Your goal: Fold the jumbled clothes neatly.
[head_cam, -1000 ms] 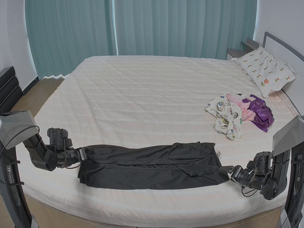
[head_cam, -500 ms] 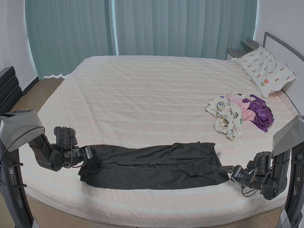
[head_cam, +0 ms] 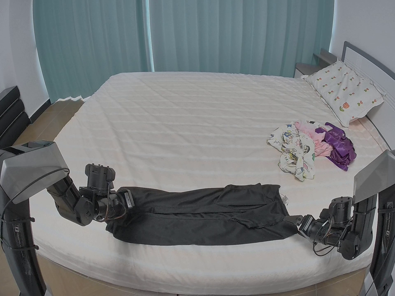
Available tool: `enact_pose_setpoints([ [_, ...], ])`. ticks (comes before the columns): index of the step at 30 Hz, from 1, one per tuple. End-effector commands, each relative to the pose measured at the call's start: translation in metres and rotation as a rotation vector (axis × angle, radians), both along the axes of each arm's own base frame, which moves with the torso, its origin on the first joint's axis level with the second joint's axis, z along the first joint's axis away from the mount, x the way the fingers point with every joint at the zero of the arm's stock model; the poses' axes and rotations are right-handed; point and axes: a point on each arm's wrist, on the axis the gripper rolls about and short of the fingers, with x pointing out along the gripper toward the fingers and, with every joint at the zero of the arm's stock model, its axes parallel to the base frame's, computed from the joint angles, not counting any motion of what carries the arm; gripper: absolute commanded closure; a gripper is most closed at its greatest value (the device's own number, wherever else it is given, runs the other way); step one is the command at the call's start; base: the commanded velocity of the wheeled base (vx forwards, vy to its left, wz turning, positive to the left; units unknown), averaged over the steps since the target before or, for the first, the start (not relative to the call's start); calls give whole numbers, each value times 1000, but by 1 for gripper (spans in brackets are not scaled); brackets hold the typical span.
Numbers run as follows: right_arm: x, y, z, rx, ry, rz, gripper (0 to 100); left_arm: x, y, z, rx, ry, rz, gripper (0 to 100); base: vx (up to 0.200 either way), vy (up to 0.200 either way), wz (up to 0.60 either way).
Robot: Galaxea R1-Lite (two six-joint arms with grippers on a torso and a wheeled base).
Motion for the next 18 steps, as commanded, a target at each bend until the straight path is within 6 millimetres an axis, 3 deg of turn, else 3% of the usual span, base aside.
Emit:
enact_pose_setpoints([
  [1,1,-1,1,2,-14,-3,0,-5,-14,12,1,-18,-35,100,0,-200,0],
  [7,1,-1,3,3,-22,-4,0,-12,-30,23,4,-22,-80,100,0,-200,0],
  [18,2,-1,7,21,-29,-17,0,-13,-57,25,28,-16,-99,100,0,-200,0],
])
